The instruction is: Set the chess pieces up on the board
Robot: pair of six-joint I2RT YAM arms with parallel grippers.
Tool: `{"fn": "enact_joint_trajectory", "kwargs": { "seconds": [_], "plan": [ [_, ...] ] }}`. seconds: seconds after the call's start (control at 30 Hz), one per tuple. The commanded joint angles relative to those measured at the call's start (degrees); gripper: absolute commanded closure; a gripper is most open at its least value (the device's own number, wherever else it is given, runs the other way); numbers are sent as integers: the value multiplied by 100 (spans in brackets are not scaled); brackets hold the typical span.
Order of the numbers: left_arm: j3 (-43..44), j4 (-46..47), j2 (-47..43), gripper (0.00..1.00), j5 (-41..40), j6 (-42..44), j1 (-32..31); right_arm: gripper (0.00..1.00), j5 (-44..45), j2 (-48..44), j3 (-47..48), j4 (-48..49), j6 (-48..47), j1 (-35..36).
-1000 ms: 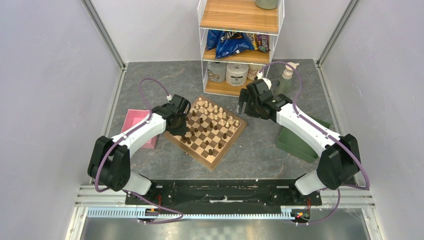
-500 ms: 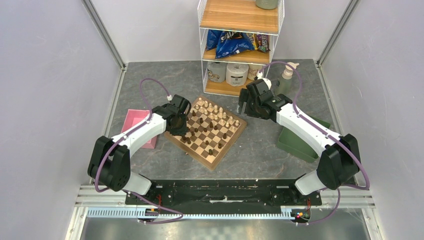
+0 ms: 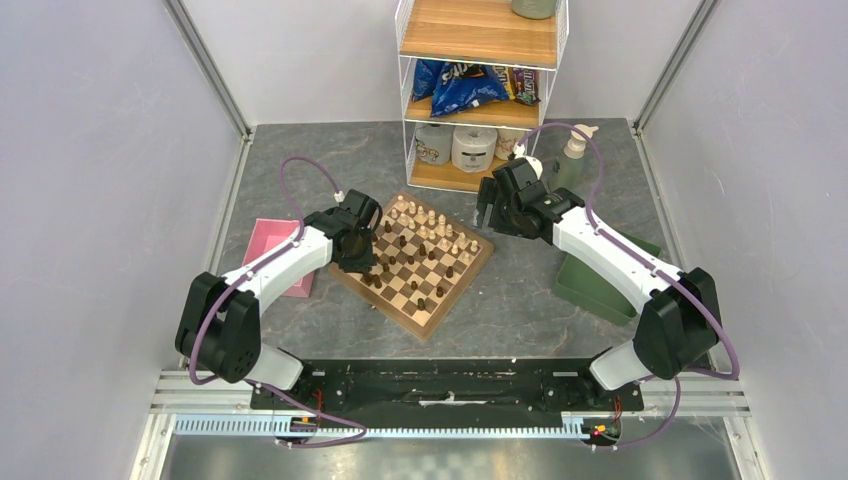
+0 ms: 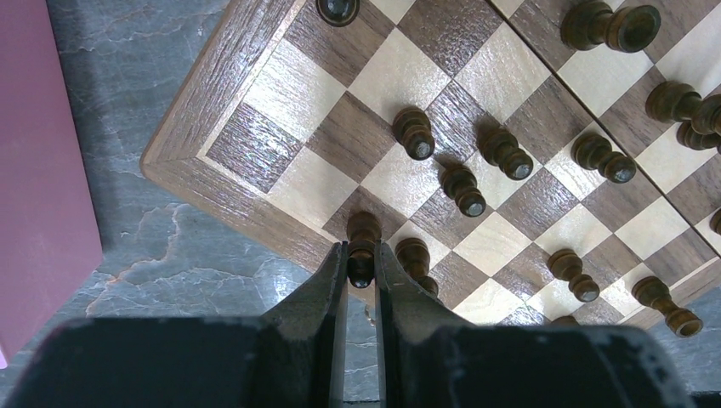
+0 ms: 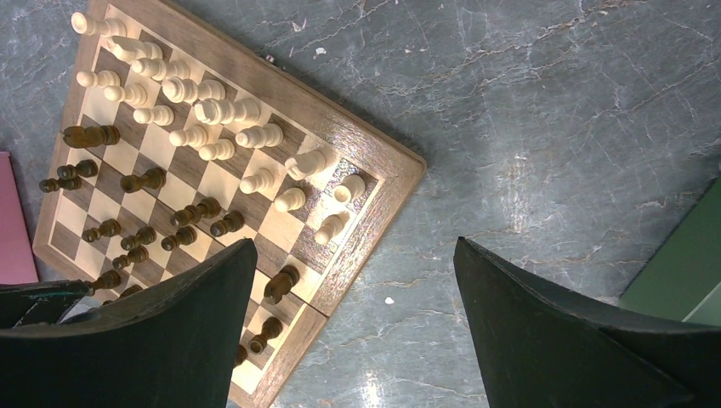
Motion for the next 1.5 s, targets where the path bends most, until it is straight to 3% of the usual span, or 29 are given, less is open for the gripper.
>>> {"fn": "enact_joint_trajectory", "kwargs": {
  "seconds": [0.0,0.6,1.1,1.3,1.47],
  "plan": [
    [228,-90,-117,85,-3,-93,-44,6,-35,-9,189,21,41,-15],
    [119,144,-95,82,-109,-173,-53,6,-56,14,207,20,12,-16],
    [115,106,-252,50,-228,-210,-53,6,-58,7,216,-9,11,-10],
    [645,-156,-512,36,-709,-67,-20,6,-19,-34,225,-39,1,-14],
    [1370,-67,-178,32,-483,227,35,6,4,-59,225,-47,11,-10]
  ]
}}
